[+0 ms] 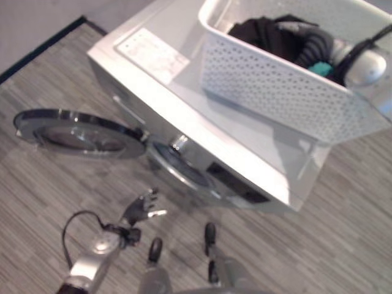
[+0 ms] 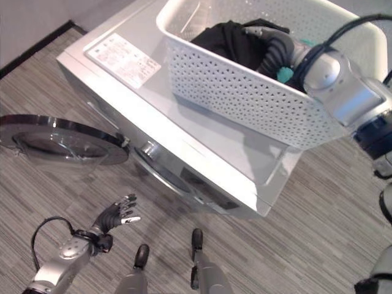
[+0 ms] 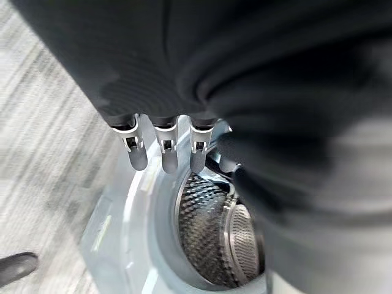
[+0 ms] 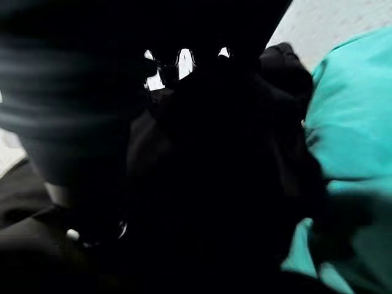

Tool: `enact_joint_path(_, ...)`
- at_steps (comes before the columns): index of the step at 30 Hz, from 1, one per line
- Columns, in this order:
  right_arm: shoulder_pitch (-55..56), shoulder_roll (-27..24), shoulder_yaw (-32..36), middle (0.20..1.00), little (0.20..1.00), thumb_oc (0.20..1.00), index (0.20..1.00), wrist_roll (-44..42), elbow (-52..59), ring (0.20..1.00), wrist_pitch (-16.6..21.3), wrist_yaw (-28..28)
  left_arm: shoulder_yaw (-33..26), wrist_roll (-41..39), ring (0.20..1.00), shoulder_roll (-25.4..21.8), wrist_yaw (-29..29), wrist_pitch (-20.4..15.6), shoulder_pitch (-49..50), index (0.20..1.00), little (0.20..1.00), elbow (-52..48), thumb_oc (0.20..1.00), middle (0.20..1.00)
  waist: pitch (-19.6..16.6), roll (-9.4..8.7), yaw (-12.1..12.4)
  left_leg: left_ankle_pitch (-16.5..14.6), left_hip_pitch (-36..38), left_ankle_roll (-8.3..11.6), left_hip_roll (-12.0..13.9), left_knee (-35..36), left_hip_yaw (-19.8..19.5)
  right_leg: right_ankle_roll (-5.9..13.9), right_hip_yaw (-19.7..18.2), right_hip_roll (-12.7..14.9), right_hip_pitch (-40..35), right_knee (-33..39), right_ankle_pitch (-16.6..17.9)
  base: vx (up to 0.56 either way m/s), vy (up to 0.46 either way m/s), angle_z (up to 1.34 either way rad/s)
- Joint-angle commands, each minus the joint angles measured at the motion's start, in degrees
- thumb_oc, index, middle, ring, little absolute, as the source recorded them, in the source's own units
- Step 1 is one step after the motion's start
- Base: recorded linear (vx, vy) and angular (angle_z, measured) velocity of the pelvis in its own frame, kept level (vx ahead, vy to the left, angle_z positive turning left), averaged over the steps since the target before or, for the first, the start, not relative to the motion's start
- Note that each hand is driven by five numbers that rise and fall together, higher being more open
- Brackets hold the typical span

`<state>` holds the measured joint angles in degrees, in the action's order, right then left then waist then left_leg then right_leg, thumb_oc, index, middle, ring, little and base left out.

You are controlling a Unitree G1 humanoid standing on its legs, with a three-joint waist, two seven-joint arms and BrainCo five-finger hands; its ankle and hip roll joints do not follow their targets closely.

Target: Grab the laundry basket,head to the washer,open it,put in the laundry and shut it.

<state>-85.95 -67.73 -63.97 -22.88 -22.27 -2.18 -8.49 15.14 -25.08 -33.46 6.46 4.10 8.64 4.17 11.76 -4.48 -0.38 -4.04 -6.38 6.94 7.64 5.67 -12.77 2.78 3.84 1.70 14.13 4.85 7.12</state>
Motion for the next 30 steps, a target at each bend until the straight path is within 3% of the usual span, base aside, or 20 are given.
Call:
enact_joint_path(1, -10.26, -2.55, -6.39, 1.0, 1.0, 1.0, 1.0, -2.79, -1.61, 1.0, 1.35, -1.06, 1.77, -2.08, 1.0, -2.05, 0.81, -3.47, 0.38, 1.0, 1.0, -3.8, 1.0, 1.0, -0.25, 0.66, 1.68, 2.75, 3.77, -1.28, 3.31, -0.67, 3.35, 4.5, -0.6, 2.65, 9.71, -10.1, -1.96, 0.0, -0.026, 0.15)
enact_joint_path(4, -13.38, -3.17, -10.05, 1.0, 1.0, 1.0, 1.0, -3.43, -2.45, 1.0, 1.82, -1.77, 2.09, -2.3, 1.0, -2.53, 1.03, -3.91, 0.6, 1.0, 1.0, -3.45, 1.0, 1.0, 0.02, 0.63, 1.96, 3.68, 3.02, -1.05, 3.57, -0.67, 3.0, 4.48, -0.18, 2.6, 10.16, -10.11, -2.0, 0.0, -0.03, 0.14)
enact_joint_path(5, -13.78, -3.31, -10.65, 0.799, 0.799, 0.799, 0.799, -3.9, -3.34, 0.799, 1.95, -1.83, 2.3, -2.34, 1.0, -2.5, 1.13, -4.0, 0.66, 1.0, 1.0, -3.32, 1.0, 1.0, 0.13, 0.85, 2.1, 3.88, 2.77, -1.02, 3.6, -0.67, 2.86, 4.49, -0.05, 2.64, 10.35, -10.13, -1.99, 0.01, -0.026, 0.08)
enact_joint_path(6, -14.34, -3.37, -11.2, 0.799, 0.799, 0.799, 0.799, -3.86, -4.27, 0.799, 2.08, -1.78, 2.46, -2.51, 1.0, -2.62, 1.19, -4.08, 0.73, 1.0, 1.0, -3.3, 1.0, 1.0, 0.15, 0.91, 2.21, 4.01, 2.51, -1.01, 3.58, -0.67, 2.77, 4.48, 0.01, 2.67, 10.5, -10.12, -2.01, 0.01, -0.031, 0.08)
enact_joint_path(7, -15.64, -3.5, -12.58, 0.501, 0.501, 0.501, 0.501, -3.69, -5.98, 0.501, 2.15, -1.96, 2.58, -2.6, 1.0, -2.84, 1.15, -4.22, 0.69, 1.0, 1.0, -3.12, 1.0, 1.0, 0.29, 0.99, 2.36, 4.48, 1.91, -0.93, 3.56, -0.67, 2.59, 4.45, 0.13, 2.56, 11.01, -10.18, -2.08, 0.01, -0.022, 0.08)
enact_joint_path(11, -17.41, -3.94, -14.38, 0.448, 0.448, 0.448, 0.448, -3.24, -6.79, 0.448, 2.32, -2.14, 2.55, -2.66, 1.0, -2.91, 1.23, -4.39, 0.57, 1.0, 1.0, -2.92, 1.0, 1.0, 0.56, 1.09, 2.5, 4.78, 1.26, -0.85, 3.64, -0.67, 2.33, 4.39, 0.22, 2.56, 11.65, -10.36, -2.24, 0.0, -0.015, 0.06)
enact_joint_path(14, -18.0, -4.63, -15.07, 0.2, 0.2, 0.2, 0.2, -2.72, -7.32, 0.2, 2.47, -2.48, 2.48, -2.58, 1.0, -2.94, 1.31, -4.68, 0.55, 1.0, 1.0, -2.86, 1.0, 1.0, 0.98, 1.25, 2.6, 5.19, 0.55, -0.79, 3.69, -0.67, 2.1, 4.34, 0.36, 2.56, 12.24, -10.57, -2.38, 0.0, -0.004, 0.01)
enact_joint_path(30, -16.63, -3.55, -12.7, 0.2, 0.2, 0.2, 0.2, 0.1, -10.13, 0.2, 1.85, -1.67, 1.96, -2.86, 1.0, -2.09, 0.29, -4.62, -0.77, 1.0, 1.0, -2.58, 1.0, 1.0, 2.08, 1.77, 2.66, 6.24, -1.07, -0.63, 3.5, -0.67, 2.41, 4.29, 0.34, 2.25, 14.01, -10.63, -2.26, 0.0, -0.001, 0.01)
